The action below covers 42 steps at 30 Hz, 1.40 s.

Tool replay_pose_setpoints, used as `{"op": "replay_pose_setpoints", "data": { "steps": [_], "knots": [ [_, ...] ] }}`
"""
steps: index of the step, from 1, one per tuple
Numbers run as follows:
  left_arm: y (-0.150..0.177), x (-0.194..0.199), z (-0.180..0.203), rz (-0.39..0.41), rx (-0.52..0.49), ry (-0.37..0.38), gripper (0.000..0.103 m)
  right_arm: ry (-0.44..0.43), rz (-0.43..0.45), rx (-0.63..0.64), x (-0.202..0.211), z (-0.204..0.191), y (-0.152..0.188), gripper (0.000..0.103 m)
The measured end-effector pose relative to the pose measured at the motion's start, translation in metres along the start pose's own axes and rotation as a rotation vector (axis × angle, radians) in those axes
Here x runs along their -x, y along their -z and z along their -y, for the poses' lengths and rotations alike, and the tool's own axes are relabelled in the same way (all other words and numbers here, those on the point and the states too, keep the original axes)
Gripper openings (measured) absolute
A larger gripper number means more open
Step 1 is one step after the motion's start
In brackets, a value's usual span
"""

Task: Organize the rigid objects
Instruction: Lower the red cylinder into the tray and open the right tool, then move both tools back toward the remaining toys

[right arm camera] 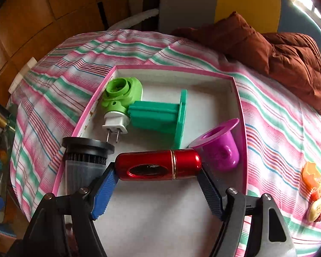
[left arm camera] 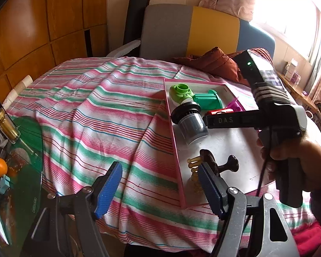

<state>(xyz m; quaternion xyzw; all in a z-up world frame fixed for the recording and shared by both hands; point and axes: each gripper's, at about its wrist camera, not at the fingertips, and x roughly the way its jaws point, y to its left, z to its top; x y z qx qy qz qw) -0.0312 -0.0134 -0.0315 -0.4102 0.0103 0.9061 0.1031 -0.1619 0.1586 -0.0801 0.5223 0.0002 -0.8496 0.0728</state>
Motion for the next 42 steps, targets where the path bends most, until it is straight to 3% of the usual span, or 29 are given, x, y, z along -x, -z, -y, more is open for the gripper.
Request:
{"op": "replay_pose_setpoints", "data": {
  "steps": [4,11,29,42],
  "knots": [
    [-0.001,0.003,-0.003,0.007,0.004,-0.012,0.075,-0.05,0.016,-0.039,0.003,0.004,-0.002,0.076],
    [-0.002,0.007,-0.004,0.017,0.004,-0.009,0.076,-0.055,0.105,-0.045,0.034,0.01,0.009,0.077],
    [0.002,0.019,0.017,0.034,-0.049,0.005,0.076,0.02,0.248,0.017,0.094,0.028,0.061,0.077],
    [-0.003,0.023,0.044,0.039,-0.121,0.024,0.079,0.172,0.275,-0.105,0.125,0.126,0.089,0.077]
  ]
}}
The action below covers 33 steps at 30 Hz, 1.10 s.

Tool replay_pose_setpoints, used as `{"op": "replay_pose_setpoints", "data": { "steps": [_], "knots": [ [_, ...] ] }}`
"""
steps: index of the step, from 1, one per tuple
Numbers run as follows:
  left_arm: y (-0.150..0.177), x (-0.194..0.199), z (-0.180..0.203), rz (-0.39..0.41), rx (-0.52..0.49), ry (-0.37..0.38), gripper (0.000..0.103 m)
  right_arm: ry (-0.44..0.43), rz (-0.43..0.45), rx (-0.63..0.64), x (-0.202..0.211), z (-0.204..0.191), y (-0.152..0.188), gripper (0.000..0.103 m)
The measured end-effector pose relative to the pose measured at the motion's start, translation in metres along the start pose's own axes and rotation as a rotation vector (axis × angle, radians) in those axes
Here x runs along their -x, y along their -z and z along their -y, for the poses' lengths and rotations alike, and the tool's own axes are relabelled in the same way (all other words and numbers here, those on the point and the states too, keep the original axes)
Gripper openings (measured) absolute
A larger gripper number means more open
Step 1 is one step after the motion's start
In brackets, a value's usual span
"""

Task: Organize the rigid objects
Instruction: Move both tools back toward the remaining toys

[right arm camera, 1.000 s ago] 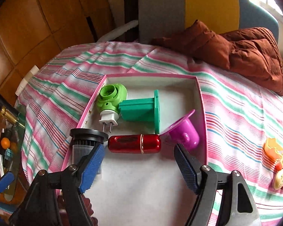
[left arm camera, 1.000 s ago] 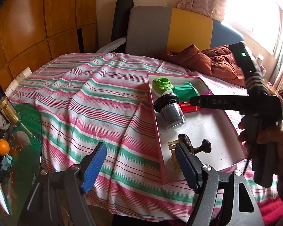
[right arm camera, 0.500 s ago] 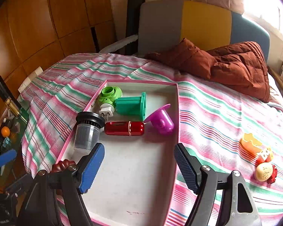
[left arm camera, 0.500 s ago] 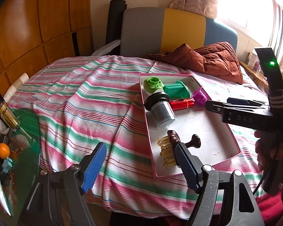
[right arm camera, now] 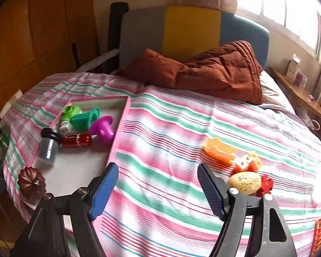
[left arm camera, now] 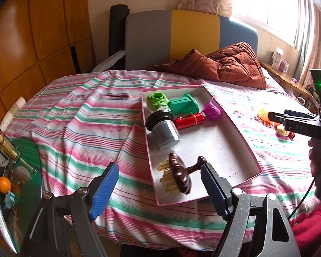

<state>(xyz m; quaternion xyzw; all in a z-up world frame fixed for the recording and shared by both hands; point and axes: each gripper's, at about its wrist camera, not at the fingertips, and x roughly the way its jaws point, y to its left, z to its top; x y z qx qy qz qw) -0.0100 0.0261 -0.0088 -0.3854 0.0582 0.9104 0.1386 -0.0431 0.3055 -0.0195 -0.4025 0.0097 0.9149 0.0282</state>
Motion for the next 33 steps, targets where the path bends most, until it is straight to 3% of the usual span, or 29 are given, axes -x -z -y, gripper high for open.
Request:
{"op": "replay_pose_setpoints", "data": {
  "steps": [7,11,15,21,33],
  "knots": [
    [-0.009,0.0,0.022,0.014,-0.055,0.01,0.079,0.155,0.02,-0.093,0.006,0.085,0.009,0.077],
    [-0.015,-0.003,0.038,0.01,-0.092,0.021,0.079,0.242,0.038,-0.257,0.008,0.139,0.026,0.077],
    [-0.023,-0.007,0.053,0.008,-0.126,0.029,0.079,0.242,-0.017,-0.479,0.004,0.184,0.042,0.077],
    [-0.033,-0.014,0.081,0.006,-0.175,0.065,0.079,0.209,-0.018,-0.61,0.008,0.204,0.049,0.077],
    [-0.056,-0.037,0.139,-0.029,-0.23,0.182,0.079,0.205,-0.034,-0.689,0.011,0.215,0.053,0.077]
  ]
}}
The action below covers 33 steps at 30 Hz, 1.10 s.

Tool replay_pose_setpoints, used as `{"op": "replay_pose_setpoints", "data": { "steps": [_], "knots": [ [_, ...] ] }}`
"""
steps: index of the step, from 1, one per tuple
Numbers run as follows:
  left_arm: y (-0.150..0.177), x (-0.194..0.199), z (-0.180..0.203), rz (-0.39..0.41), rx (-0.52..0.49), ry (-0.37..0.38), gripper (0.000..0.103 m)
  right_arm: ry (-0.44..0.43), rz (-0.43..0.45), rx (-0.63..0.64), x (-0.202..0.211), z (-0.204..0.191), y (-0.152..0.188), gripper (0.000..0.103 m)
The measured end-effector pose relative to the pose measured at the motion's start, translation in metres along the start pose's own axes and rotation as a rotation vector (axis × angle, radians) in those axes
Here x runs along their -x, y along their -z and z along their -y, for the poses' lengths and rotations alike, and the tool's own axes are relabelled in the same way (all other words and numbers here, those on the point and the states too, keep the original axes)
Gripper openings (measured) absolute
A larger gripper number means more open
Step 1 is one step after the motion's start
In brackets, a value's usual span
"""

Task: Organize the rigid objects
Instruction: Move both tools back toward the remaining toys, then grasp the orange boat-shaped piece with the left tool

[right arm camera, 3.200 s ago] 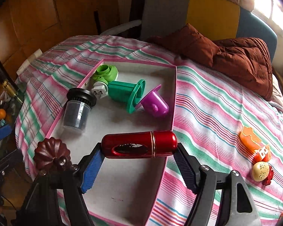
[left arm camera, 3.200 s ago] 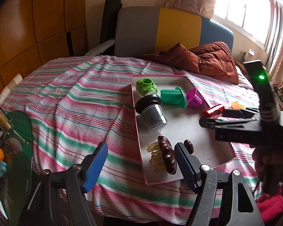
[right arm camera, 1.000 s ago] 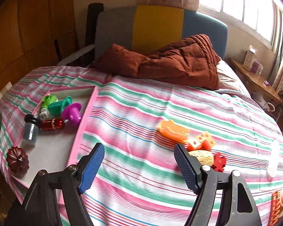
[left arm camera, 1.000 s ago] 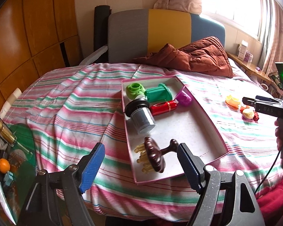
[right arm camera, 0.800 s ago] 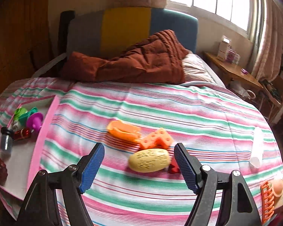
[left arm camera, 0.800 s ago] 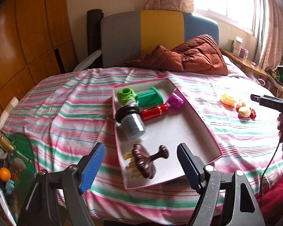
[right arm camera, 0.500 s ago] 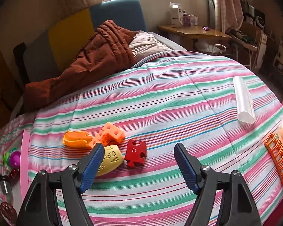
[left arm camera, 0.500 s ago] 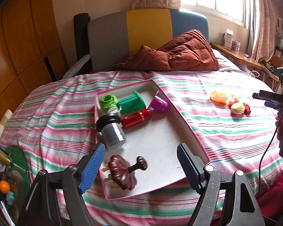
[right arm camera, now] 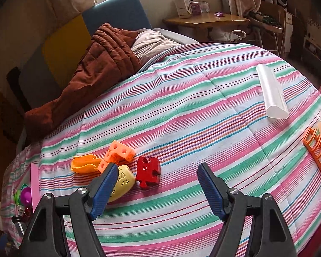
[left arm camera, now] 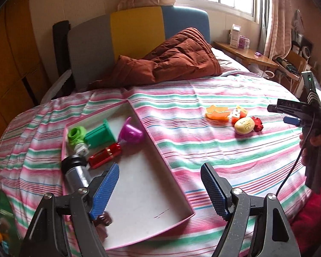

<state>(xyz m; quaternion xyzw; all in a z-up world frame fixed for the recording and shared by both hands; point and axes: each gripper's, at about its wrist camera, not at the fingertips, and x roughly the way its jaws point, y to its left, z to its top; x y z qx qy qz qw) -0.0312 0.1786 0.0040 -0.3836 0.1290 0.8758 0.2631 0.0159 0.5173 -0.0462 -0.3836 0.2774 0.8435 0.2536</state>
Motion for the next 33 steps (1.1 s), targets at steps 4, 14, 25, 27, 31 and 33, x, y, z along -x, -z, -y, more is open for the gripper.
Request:
{"op": "replay_pose_setpoints", "data": {
  "steps": [4,14,25,27,31,33],
  "knots": [
    [-0.013,-0.016,0.013,-0.029,0.015,0.061,0.079,0.005,-0.006,-0.008,-0.001,0.001,-0.001,0.077],
    [-0.047,-0.072,0.045,-0.106,-0.006,0.108,0.066,-0.021,-0.017,-0.095,0.002,0.018,-0.007,0.077],
    [-0.088,-0.154,0.095,-0.173,-0.221,0.103,0.073,-0.073,-0.043,-0.138,0.002,0.023,-0.009,0.077],
    [-0.094,-0.163,0.106,-0.163,-0.272,0.119,0.076,-0.08,-0.05,-0.144,0.001,0.023,-0.009,0.077],
    [-0.103,-0.183,0.127,-0.132,-0.397,0.096,0.082,-0.096,-0.061,-0.169,-0.001,0.027,-0.01,0.077],
    [-0.11,-0.191,0.132,-0.116,-0.415,0.104,0.082,-0.099,-0.064,-0.182,-0.002,0.03,-0.01,0.077]
  ]
}}
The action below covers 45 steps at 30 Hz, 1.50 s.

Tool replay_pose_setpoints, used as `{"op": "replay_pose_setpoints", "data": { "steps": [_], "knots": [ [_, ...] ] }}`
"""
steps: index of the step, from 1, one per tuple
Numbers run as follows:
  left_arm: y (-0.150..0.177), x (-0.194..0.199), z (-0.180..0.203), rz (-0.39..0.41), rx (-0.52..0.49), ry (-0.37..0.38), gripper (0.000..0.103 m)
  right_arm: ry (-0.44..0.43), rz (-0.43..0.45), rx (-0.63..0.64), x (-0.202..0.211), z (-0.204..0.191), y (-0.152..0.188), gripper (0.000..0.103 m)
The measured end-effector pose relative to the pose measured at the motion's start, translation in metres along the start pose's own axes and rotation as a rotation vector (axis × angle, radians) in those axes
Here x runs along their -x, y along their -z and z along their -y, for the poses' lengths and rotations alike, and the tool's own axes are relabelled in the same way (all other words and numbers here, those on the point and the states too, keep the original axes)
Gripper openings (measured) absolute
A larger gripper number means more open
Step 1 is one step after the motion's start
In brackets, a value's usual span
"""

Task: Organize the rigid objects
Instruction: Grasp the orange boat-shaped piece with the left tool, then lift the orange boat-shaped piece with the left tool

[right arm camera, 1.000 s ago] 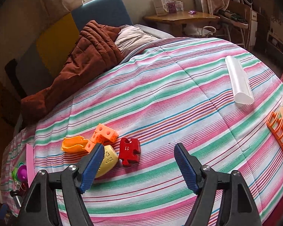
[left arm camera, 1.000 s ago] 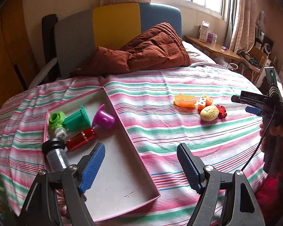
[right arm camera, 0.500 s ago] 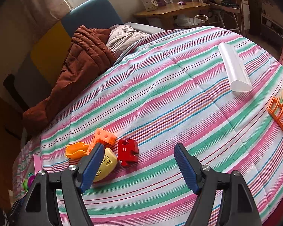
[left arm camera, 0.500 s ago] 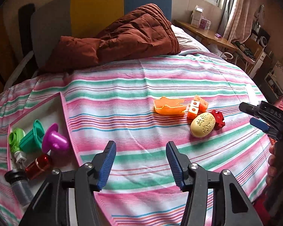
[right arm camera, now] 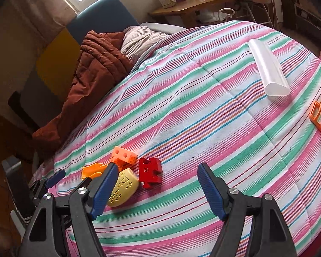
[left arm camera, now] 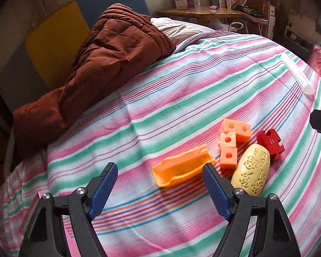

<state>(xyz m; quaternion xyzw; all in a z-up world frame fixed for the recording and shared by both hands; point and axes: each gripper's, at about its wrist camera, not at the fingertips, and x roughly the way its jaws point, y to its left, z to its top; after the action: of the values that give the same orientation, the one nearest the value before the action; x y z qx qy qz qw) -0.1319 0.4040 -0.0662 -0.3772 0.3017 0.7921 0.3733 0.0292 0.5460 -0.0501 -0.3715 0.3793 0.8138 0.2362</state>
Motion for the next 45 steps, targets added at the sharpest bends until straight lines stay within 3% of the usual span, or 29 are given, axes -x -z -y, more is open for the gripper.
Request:
{"op": "replay_pose_setpoints", "data": {
  "steps": [4,7,9,12,17,20,26,29,31,35,40,42,45],
  "knots": [
    [-0.012,-0.016,0.005,-0.007,-0.045,0.05,0.082,-0.013,-0.022,-0.021,-0.005,0.003,-0.001,0.077],
    [-0.013,-0.021,-0.004,-0.016,0.03,0.155,0.078,-0.011,-0.028,-0.022,-0.006,0.003,-0.001,0.077],
    [-0.01,-0.022,-0.004,-0.053,0.056,0.208,0.054,-0.009,-0.033,-0.026,-0.008,0.004,-0.001,0.077],
    [0.002,-0.024,0.004,-0.089,0.012,0.216,0.043,-0.006,-0.044,-0.034,-0.011,0.005,-0.001,0.077],
    [0.021,-0.012,0.006,-0.101,0.049,0.275,0.047,0.008,-0.042,-0.024,-0.011,0.004,0.0,0.077],
    [0.032,-0.004,0.005,-0.108,0.093,0.3,0.064,0.017,-0.049,-0.03,-0.013,0.007,0.0,0.077],
    [0.041,0.015,-0.01,-0.088,0.246,0.372,0.065,0.027,-0.05,-0.034,-0.013,0.01,-0.001,0.077],
    [0.043,0.027,-0.012,-0.045,0.275,0.378,0.065,0.027,-0.056,-0.042,-0.014,0.011,-0.001,0.077],
    [0.042,0.033,0.0,-0.034,0.208,0.394,0.065,0.02,-0.06,-0.045,-0.014,0.011,0.0,0.077],
    [0.041,0.028,0.035,-0.049,0.048,0.33,0.064,0.019,-0.052,-0.035,-0.012,0.008,0.0,0.077],
    [0.035,-0.001,0.045,-0.099,0.054,0.275,0.044,0.018,-0.049,-0.047,-0.012,0.011,-0.002,0.077],
    [0.036,0.001,0.044,-0.076,0.066,0.251,0.025,0.013,-0.043,-0.048,-0.011,0.012,-0.003,0.077],
    [0.052,0.01,0.037,-0.075,0.111,0.274,0.025,0.006,-0.036,-0.052,-0.01,0.013,-0.004,0.077]
  ]
}}
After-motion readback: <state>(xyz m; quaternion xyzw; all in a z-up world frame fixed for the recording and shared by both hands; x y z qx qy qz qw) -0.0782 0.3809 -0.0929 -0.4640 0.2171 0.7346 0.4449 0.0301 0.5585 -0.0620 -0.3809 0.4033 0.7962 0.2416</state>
